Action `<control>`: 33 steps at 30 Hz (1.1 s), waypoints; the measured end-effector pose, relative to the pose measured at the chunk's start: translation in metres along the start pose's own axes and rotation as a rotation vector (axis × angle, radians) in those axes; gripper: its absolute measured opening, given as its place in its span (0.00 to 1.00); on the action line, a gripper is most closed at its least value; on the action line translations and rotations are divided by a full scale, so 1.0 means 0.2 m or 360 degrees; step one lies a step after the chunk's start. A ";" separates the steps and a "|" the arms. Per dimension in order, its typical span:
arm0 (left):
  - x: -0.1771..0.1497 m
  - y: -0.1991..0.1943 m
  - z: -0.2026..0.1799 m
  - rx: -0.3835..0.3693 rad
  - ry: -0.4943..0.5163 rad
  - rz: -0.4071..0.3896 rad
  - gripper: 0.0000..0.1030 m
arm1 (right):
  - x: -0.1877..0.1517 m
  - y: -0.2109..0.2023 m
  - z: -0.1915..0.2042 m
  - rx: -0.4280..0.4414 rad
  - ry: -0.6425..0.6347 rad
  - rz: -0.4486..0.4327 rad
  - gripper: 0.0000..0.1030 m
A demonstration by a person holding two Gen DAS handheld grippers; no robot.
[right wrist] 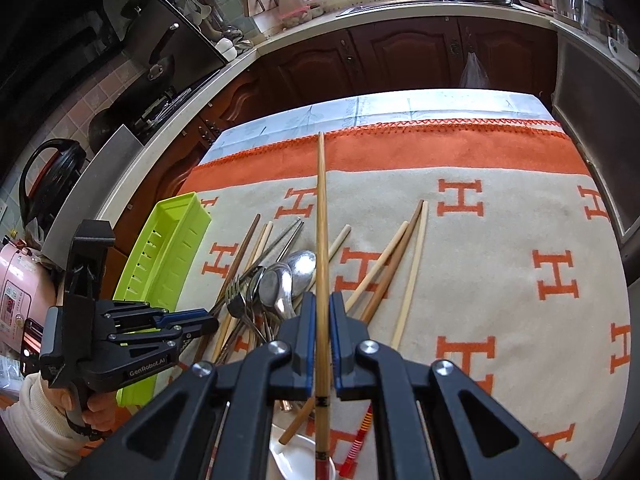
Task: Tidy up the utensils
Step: 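Carry both held chopsticks over the lime-green tray with both tools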
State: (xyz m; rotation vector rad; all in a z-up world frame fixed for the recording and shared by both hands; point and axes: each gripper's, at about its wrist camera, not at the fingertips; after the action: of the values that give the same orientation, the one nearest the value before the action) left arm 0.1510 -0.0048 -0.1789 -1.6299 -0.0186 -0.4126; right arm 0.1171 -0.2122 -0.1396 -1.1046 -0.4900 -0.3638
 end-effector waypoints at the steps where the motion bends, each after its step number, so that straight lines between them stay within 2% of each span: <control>1: -0.01 -0.01 0.01 0.0006 -0.0009 -0.0003 0.04 | 0.00 -0.01 0.00 -0.0002 0.0002 -0.0003 0.06; 8: -0.09 -0.06 0.05 -0.0103 -0.0115 0.0028 0.04 | -0.03 -0.06 0.02 0.0019 0.0025 -0.0025 0.06; 15: -0.16 -0.23 0.03 -0.0076 -0.0137 -0.0093 0.04 | -0.08 -0.10 0.08 0.0043 0.0007 -0.0030 0.06; 26: -0.36 -0.33 0.02 -0.0089 -0.0157 -0.0099 0.04 | -0.17 -0.17 0.26 0.0078 -0.0071 -0.0022 0.06; 33: -0.51 -0.45 0.06 -0.0082 -0.0212 -0.0203 0.03 | -0.23 -0.20 0.38 0.0093 -0.0142 -0.0002 0.06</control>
State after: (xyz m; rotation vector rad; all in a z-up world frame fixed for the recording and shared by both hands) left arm 0.0367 0.0412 -0.1199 -1.7106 -0.2146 -0.4039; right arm 0.0439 -0.1571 -0.1070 -1.0672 -0.5766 -0.3003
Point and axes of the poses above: each gripper's, at about its wrist camera, not at the fingertips, and y roughly the way its jaws point, z to its left, x to its top, and after that the axes turned 3 degrees about x, right-handed
